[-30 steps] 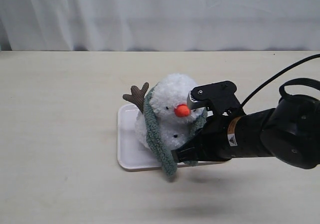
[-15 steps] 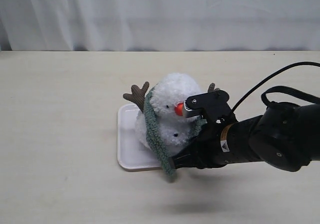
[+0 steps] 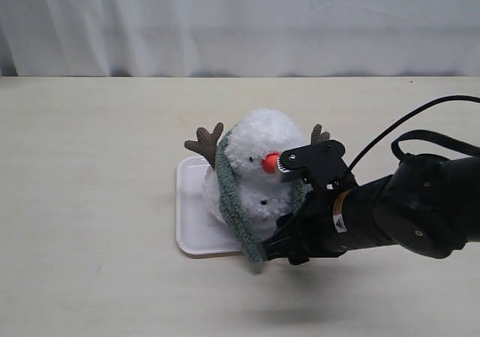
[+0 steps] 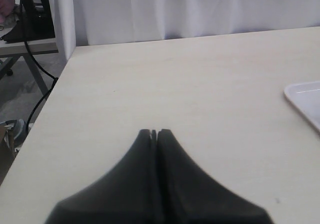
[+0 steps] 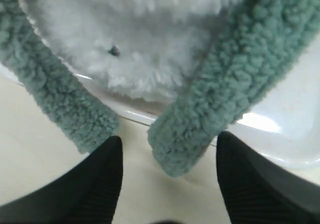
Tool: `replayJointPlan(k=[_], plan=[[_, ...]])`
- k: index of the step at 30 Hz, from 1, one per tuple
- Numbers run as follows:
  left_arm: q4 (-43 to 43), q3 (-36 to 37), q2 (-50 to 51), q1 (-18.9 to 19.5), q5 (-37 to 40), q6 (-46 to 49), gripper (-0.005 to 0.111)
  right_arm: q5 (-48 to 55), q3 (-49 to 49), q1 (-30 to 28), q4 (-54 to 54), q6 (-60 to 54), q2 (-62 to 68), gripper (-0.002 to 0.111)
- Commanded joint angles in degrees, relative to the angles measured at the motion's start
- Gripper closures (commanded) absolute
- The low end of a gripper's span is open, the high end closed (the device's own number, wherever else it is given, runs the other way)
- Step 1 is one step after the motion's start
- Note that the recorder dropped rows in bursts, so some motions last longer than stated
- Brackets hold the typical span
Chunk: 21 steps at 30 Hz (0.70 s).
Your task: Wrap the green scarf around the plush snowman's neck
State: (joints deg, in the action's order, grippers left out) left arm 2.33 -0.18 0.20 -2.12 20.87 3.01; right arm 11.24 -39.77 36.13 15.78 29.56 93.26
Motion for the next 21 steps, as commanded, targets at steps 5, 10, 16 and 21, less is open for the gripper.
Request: replayJointPlan(k=[5,10,16,21], plan=[[-0.1,0.2,-0.2,0.0,-0.6,-0.2,0.107,4.9,-0.2,0.1,1.6,-0.5,-1.4,0.052],[-0.1,0.2,-0.2,0.0,-0.6,-0.2,0.107,7.1,-0.2,0.1,1.6,-0.5,-7.0,0.053],[-0.1,0.2,-0.2,0.0,-0.6,-0.2,0.107,10.3,-0.2,0.1,1.6,-0.7,-15.8,0.053],[-0.1,0.2,-0.2,0.0,-0.6,-0.2,0.107,12.6,-0.2,0.1,1.6,-1.8,-23.1,0.053]])
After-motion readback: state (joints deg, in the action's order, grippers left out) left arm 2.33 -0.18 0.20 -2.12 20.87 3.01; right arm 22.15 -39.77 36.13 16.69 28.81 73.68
